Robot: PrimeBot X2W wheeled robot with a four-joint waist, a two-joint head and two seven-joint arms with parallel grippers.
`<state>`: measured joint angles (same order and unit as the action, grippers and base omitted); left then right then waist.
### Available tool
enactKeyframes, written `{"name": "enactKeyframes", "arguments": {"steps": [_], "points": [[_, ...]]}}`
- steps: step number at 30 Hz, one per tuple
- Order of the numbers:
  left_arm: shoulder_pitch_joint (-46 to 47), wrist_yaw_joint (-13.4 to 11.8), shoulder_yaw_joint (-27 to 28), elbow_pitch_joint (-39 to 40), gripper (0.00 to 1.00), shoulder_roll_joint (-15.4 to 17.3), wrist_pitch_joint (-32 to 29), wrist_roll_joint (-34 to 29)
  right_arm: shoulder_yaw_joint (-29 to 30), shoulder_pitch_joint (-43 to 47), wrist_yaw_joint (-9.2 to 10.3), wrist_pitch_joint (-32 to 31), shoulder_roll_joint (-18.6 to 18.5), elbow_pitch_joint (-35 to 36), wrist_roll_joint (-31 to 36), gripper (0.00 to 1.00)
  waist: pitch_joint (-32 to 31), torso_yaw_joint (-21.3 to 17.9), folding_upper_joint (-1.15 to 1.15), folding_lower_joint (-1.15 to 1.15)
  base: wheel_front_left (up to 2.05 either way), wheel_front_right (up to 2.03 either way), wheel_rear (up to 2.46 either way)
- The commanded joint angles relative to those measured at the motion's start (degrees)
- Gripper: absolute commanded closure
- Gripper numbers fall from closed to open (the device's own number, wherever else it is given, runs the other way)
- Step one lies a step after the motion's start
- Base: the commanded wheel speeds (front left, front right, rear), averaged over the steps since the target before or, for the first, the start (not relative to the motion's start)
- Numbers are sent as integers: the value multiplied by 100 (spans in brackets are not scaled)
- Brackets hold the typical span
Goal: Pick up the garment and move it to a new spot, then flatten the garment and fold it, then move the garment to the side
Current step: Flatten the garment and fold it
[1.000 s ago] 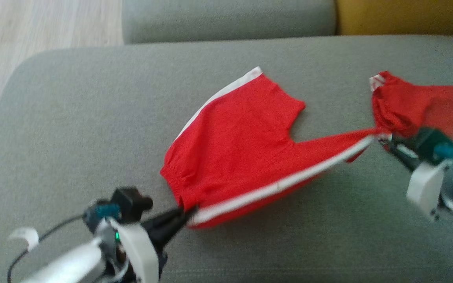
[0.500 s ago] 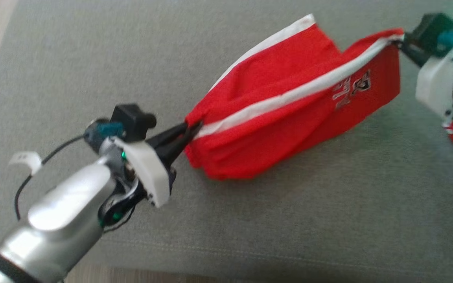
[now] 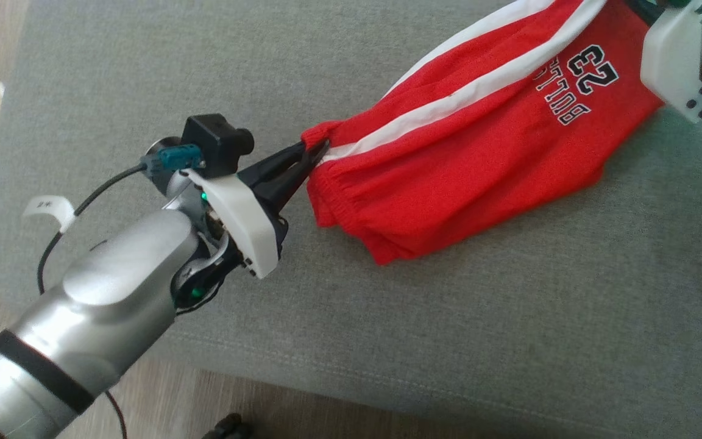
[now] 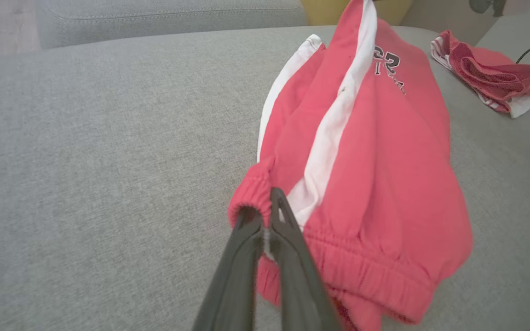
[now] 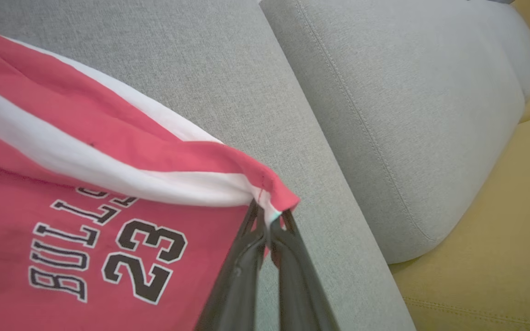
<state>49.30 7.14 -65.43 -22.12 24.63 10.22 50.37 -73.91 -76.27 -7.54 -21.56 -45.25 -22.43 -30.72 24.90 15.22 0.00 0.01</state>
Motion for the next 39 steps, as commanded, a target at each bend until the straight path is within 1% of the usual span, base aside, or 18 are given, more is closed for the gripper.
{"name": "enactKeyframes", "arguments": {"steps": [1, 6, 11, 19, 20, 21, 22, 24, 29, 32, 34, 37, 39], "points": [[320, 34, 138, -16, 100, 106, 114, 79, 58, 36, 5, -75, 2, 13, 31, 100, 97, 96, 0, -1, 0, 0, 0], [528, 34, -57, -311, 100, -50, 279, 237, 57, -21, 5, -176, 55, -67, 77, 100, 237, 160, 0, -1, 0, 0, 0], [695, 35, 0, -731, 100, -201, 415, 335, 57, -111, 5, -157, 77, -210, 63, 100, 328, 187, 0, -1, 0, 0, 0], [701, 35, 110, -1009, 100, -372, 472, 323, 56, -175, 5, 37, 223, -631, -105, 100, 337, 178, 0, -1, 0, 0, 0], [688, 35, 130, -1013, 89, -386, 474, 314, 56, -189, 5, 88, 251, -702, -125, 100, 331, 176, 0, -1, 0, 0, 0], [671, 35, 149, -1022, 53, -399, 474, 306, 56, -210, 5, 183, 279, -770, -122, 57, 325, 173, 0, -1, 0, 0, 0], [657, 35, 161, -1031, 23, -408, 475, 291, 56, -231, 5, 280, 312, -856, -121, 0, 317, 169, 0, -1, 0, 0, 0], [636, 35, 200, -1061, 0, -417, 476, 241, 56, -264, 5, 486, 400, -1074, -190, 0, 288, 156, 0, -1, 0, 0, 0], [488, 35, 438, -1198, 0, -451, 476, 112, 56, -270, 5, 918, 670, -1702, -436, 0, 135, 70, 0, -1, 0, 0, 0], [289, 35, 698, -1325, 0, -445, 477, 7, 86, -101, 5, 1185, 864, -2152, -584, 0, -111, -25, 0, -1, 0, 0, 0], [167, 10, 886, -1371, 0, -447, 477, -48, 257, -31, 5, 1471, 971, -2393, -676, 0, -260, -79, 0, -1, 0, 0, 0], [-62, -86, 1191, -1367, 0, -438, 477, -170, 686, 210, 5, 2027, 1205, -2774, -879, 0, -527, -178, 0, -1, 0, 0, 0], [-247, -199, 1437, -1306, 0, -417, 477, -262, 923, 436, 5, 2416, 1358, -2970, -964, 0, -716, -254, 0, -1, 0, 0, 0]]}}
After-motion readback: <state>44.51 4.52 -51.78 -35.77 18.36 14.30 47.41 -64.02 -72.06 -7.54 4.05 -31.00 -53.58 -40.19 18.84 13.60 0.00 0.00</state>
